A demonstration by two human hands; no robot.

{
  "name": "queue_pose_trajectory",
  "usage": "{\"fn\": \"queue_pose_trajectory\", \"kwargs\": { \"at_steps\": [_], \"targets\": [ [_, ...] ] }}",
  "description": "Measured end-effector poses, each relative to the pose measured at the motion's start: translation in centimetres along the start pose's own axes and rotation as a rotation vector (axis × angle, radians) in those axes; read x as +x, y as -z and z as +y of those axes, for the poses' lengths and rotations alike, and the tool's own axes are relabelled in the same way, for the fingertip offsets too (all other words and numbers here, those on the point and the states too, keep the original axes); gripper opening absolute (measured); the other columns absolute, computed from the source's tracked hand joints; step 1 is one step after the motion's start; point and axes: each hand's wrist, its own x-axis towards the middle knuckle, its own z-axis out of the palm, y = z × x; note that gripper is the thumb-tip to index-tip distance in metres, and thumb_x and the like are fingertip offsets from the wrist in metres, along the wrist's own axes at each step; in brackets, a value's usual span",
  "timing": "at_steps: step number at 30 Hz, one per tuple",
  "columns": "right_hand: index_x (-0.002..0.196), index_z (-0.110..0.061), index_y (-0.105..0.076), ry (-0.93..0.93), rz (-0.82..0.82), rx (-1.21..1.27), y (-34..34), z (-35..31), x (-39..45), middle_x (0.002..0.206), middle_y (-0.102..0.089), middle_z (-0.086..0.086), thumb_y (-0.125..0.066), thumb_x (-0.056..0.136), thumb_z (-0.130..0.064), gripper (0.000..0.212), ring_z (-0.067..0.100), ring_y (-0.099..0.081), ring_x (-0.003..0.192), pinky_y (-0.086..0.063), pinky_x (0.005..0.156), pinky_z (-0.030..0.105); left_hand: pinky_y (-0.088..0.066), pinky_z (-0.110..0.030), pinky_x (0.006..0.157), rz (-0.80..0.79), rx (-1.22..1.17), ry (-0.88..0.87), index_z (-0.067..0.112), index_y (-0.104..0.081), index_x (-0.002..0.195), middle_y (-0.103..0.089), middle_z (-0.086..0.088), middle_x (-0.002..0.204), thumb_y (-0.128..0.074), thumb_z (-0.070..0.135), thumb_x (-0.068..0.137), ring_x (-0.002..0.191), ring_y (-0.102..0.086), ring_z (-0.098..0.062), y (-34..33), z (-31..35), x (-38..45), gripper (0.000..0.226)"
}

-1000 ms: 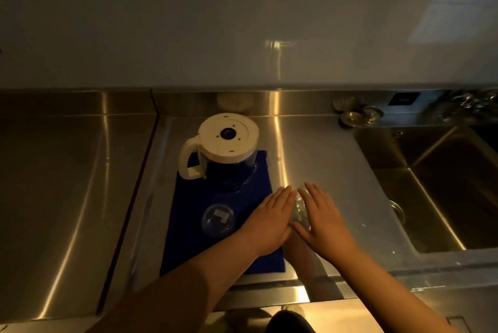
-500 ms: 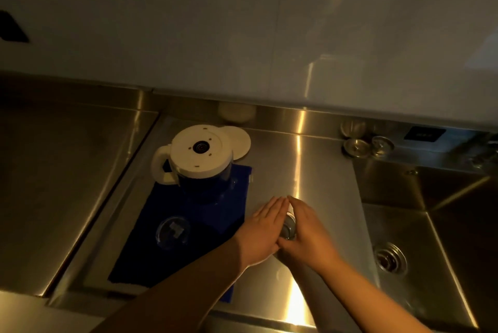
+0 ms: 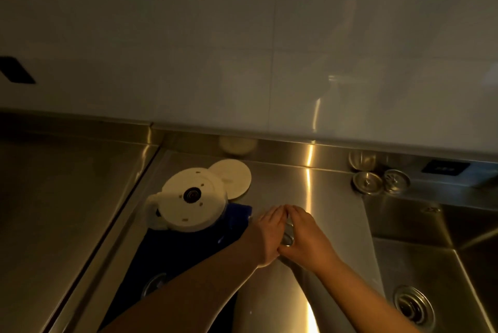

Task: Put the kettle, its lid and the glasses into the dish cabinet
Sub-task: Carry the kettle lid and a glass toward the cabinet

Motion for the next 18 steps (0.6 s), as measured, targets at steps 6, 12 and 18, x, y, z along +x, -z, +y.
{"fn": "queue_pose_trajectory", "kwargs": {
  "at_steps": [6, 12, 18],
  "targets": [
    [0.134, -0.010, -0.042, -0.046, 0.007, 0.015, 0.2, 1.2, 4.7, 0.133, -0.045, 0.002, -0.079, 0.063, -0.035, 0.084, 0.017, -0.041, 0.123, -0.016, 0.098, 0.004, -0.004, -0.031, 0.118, -0.033, -0.020, -0.008, 0.004, 0.002, 0.149, 0.000, -0.013, 0.159, -0.044, 0.035, 0.098, 0.146, -0.002, -0.023, 1.1, -2.9, 4.0, 0.076],
    [0.136, -0.011, -0.039, -0.055, -0.011, 0.002, 0.2, 2.2, 10.1, 0.135, -0.043, 0.005, -0.079, 0.062, -0.034, 0.087, 0.019, -0.040, 0.121, -0.024, 0.093, 0.009, -0.028, -0.032, 0.108, -0.070, -0.079, 0.020, 0.005, -0.009, 0.149, -0.017, -0.012, 0.154, -0.067, 0.033, 0.083, 0.131, -0.036, -0.027, 3.1, -6.6, 7.8, 0.092],
    [0.136, -0.011, -0.040, -0.048, -0.017, 0.002, -0.7, 2.3, 13.8, 0.136, -0.043, 0.007, -0.081, 0.064, -0.037, 0.087, 0.019, -0.040, 0.121, -0.026, 0.093, 0.014, -0.036, -0.032, 0.103, -0.055, -0.204, 0.022, 0.007, -0.015, 0.149, -0.020, -0.008, 0.152, -0.073, 0.027, 0.078, 0.125, -0.044, -0.024, 3.9, -10.1, 9.0, 0.094]
  ]
}}
